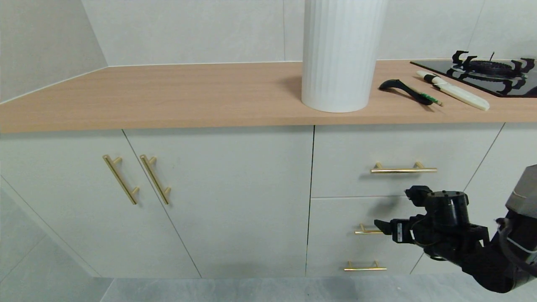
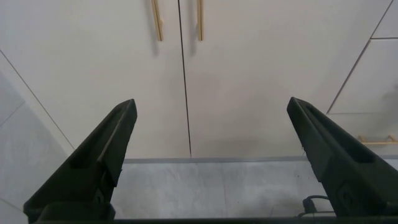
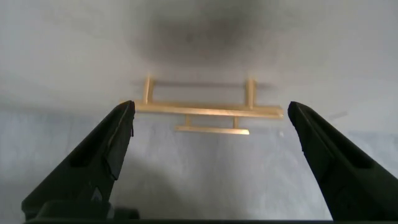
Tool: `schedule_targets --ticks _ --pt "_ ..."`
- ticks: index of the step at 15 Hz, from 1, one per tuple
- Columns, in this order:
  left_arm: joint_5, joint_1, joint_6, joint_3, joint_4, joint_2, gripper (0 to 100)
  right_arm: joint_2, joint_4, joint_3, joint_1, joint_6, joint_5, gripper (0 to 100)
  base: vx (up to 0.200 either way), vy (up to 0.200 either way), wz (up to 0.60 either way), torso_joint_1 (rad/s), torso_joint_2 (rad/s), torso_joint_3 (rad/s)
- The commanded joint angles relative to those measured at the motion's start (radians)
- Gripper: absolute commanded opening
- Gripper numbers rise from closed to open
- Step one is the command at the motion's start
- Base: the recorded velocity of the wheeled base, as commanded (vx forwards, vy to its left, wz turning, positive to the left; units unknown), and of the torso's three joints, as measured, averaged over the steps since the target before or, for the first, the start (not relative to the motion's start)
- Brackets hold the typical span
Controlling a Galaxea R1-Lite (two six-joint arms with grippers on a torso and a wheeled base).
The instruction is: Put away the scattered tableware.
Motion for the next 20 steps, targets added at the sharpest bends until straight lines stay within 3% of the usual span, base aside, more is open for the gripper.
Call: schedule_targets --ticks 1,10,20 --pt "0.0 0.0 0.0 0.0 0.0 0.0 100 0.089 -0.043 -0.001 0.011 0.0 -0.021 100 0.0 0.0 0.0 0.0 0.0 0.0" --pt "0.0 0.0 0.0 0.0 0.0 0.0 100 0.195 -0.083 -0.064 0.012 0.0 -0.127 100 0.0 0.0 0.0 0.0 0.0 0.0" --pt "0.0 0.0 0.0 0.0 0.0 0.0 100 0.207 -0.083 -0.054 0.012 -0.006 -0.128 100 0.0 0.0 0.0 0.0 0.0 0.0"
